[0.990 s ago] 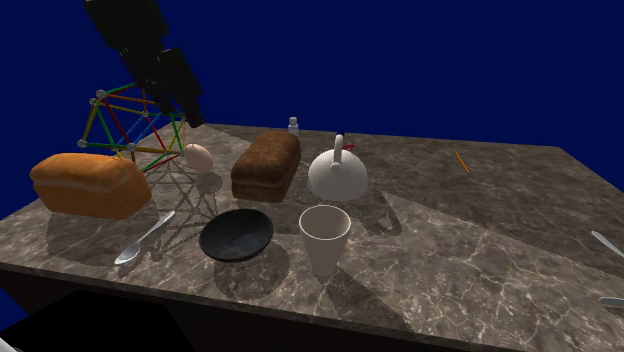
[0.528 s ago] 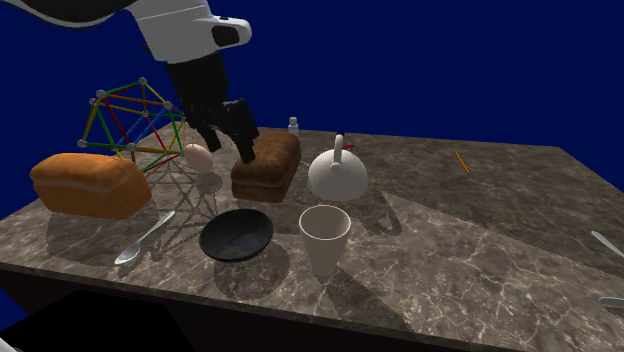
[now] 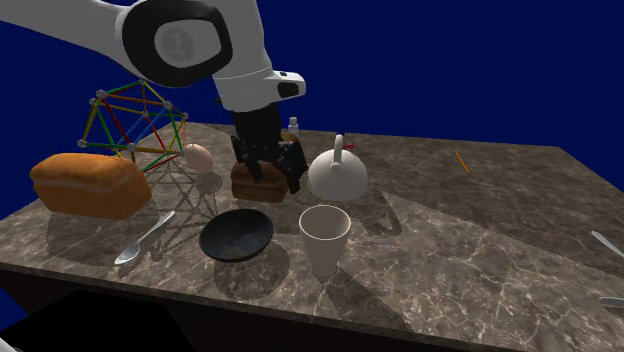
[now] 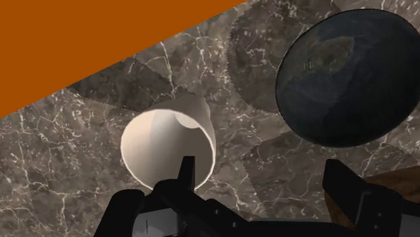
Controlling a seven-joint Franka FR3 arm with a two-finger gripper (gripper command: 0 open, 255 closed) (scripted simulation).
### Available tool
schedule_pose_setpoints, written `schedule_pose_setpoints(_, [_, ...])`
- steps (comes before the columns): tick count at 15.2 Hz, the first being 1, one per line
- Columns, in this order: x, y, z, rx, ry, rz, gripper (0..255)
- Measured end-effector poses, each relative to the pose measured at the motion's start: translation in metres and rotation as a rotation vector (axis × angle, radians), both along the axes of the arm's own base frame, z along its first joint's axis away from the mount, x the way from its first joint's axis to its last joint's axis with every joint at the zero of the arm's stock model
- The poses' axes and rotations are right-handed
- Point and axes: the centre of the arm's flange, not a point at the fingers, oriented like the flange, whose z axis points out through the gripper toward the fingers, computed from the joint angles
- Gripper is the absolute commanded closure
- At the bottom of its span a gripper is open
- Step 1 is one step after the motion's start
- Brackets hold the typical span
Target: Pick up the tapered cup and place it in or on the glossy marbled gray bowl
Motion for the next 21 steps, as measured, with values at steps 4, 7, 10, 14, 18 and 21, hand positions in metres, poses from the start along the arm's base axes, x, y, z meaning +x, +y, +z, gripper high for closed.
schedule_pose_setpoints(4, [0.028,-0.021,-0.044,-0.023,0.026,0.025,0])
schedule_pose_setpoints(7, [0.04,-0.029,-0.065,-0.032,0.035,0.036,0])
schedule_pose_setpoints(10, [0.042,-0.03,-0.081,-0.033,0.036,0.037,0])
schedule_pose_setpoints(14, [0.044,-0.032,-0.097,-0.033,0.036,0.037,0])
schedule_pose_setpoints(18, [0.044,-0.033,-0.099,-0.034,0.036,0.037,0])
schedule_pose_setpoints(21, [0.044,-0.033,-0.099,-0.034,0.036,0.037,255])
